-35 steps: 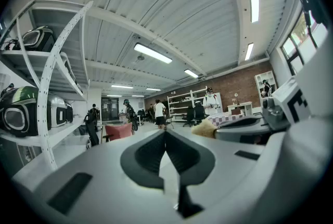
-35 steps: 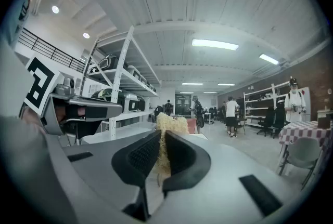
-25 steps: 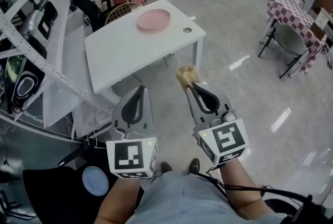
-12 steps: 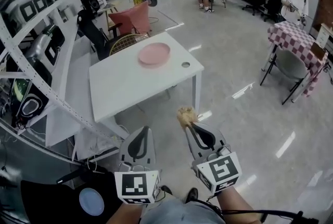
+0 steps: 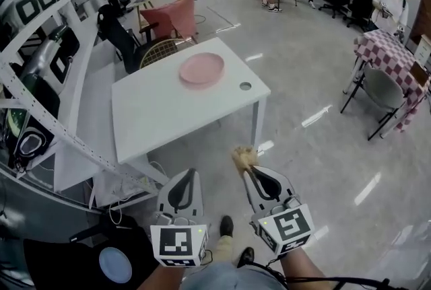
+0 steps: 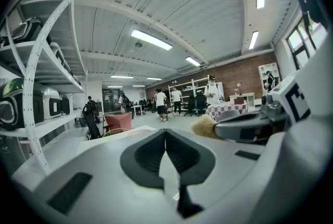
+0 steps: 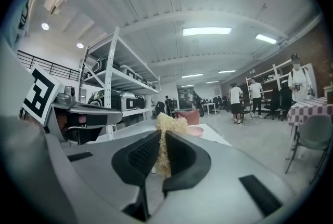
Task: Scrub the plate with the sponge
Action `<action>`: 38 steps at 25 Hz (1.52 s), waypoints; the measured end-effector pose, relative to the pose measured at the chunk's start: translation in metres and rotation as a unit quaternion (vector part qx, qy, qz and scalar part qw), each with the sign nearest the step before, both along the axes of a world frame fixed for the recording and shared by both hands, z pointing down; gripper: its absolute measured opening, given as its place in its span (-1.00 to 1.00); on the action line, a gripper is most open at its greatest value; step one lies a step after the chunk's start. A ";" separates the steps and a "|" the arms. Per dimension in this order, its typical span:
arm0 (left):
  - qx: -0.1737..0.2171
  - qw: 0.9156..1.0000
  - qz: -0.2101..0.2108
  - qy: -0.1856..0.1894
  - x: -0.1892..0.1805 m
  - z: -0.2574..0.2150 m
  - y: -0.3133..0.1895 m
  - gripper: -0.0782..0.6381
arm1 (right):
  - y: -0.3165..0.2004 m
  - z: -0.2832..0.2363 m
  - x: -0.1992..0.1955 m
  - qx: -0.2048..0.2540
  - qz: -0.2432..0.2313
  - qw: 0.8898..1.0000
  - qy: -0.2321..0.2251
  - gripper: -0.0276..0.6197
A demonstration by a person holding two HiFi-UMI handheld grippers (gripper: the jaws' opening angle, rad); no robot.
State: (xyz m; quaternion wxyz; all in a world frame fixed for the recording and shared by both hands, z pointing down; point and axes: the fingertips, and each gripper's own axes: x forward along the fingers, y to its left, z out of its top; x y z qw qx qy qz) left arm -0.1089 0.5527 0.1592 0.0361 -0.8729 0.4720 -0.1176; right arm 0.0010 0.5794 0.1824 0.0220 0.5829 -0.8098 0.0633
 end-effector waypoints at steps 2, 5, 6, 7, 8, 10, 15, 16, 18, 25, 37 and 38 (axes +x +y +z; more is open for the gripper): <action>0.001 1.000 0.000 0.005 0.000 0.002 -0.025 -0.74 | -0.023 0.000 -0.001 0.000 -0.002 1.000 0.003 -0.81; -0.001 1.000 0.000 0.010 -0.002 -0.001 -0.063 -0.74 | -0.060 -0.003 -0.003 0.001 -0.004 1.000 0.006 -0.81; 0.000 1.000 0.001 0.012 -0.003 -0.003 -0.076 -0.74 | -0.073 -0.005 -0.005 0.002 -0.003 1.000 0.008 -0.81; 0.000 1.000 0.002 0.013 -0.006 -0.004 -0.088 -0.74 | -0.086 -0.008 -0.007 0.002 -0.004 1.000 0.010 -0.81; 0.000 1.000 0.004 0.014 -0.008 -0.006 -0.099 -0.74 | -0.098 -0.010 -0.010 0.003 -0.004 1.000 0.012 -0.81; 0.002 1.000 0.006 0.017 -0.013 -0.009 -0.120 -0.74 | -0.121 -0.015 -0.014 0.005 -0.004 1.000 0.016 -0.81; 0.018 0.999 0.004 0.031 -0.021 -0.021 -0.166 -0.74 | -0.169 -0.028 -0.023 0.019 -0.007 0.999 0.028 -0.81; 0.020 0.999 0.005 0.032 -0.022 -0.023 -0.172 -0.74 | -0.175 -0.029 -0.024 0.022 -0.007 0.999 0.029 -0.81; 0.024 0.999 0.012 0.034 -0.021 -0.026 -0.182 -0.74 | -0.187 -0.032 -0.024 0.027 -0.005 0.999 0.030 -0.81; 0.017 0.999 0.017 0.042 -0.010 -0.015 -0.213 -0.74 | -0.214 -0.033 -0.015 0.028 -0.005 0.999 0.044 -0.81; -0.025 1.000 0.003 0.017 0.054 0.019 -0.297 -0.74 | -0.306 -0.016 0.052 0.014 -0.013 0.999 0.030 -0.81; -0.027 1.000 -0.001 0.015 0.059 0.019 -0.306 -0.74 | -0.316 -0.015 0.058 0.013 -0.018 0.999 0.027 -0.81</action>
